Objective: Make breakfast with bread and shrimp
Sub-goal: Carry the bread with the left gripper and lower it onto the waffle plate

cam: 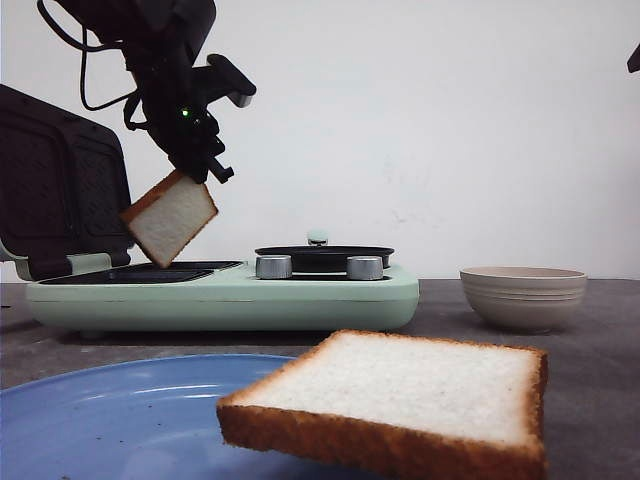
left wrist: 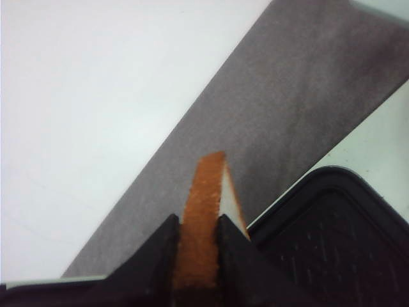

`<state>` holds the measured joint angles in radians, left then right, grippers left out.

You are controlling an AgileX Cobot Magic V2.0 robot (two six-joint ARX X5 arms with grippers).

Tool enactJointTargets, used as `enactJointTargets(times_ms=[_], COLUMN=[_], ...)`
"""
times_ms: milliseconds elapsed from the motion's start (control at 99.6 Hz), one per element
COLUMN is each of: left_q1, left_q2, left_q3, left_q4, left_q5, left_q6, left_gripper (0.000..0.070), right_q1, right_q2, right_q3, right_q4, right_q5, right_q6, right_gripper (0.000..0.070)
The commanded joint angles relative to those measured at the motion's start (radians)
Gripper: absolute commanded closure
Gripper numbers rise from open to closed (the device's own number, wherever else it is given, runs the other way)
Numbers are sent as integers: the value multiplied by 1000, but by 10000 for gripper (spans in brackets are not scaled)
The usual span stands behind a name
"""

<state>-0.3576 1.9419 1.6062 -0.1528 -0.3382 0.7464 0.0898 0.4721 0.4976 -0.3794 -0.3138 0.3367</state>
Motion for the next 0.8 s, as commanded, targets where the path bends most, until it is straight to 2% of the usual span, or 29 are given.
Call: enactJointTargets(times_ms=[0,321,713,763,793], left_q1=[-4,-2,-3,-3,-3], left_q2=[17,34,64,64,64], left_q3=[24,24,24,24,24], left_q4=[8,-62,-161,-168,-169], left_q5=[-1,29,94,95,96], left_q6=[20,18,-63,-64,-69], left_gripper=[690,690,689,656,600], right_q1=[2,2,2,2,2], right_q2=[4,4,4,4,4], right_q3=[16,16,16,16,16], right_q4=[10,11,11,11,11], right_q5=[1,2,8,8,8], right_q6=[-13,-31,-35,-35,-35], right_gripper=[210,210,210,210,210])
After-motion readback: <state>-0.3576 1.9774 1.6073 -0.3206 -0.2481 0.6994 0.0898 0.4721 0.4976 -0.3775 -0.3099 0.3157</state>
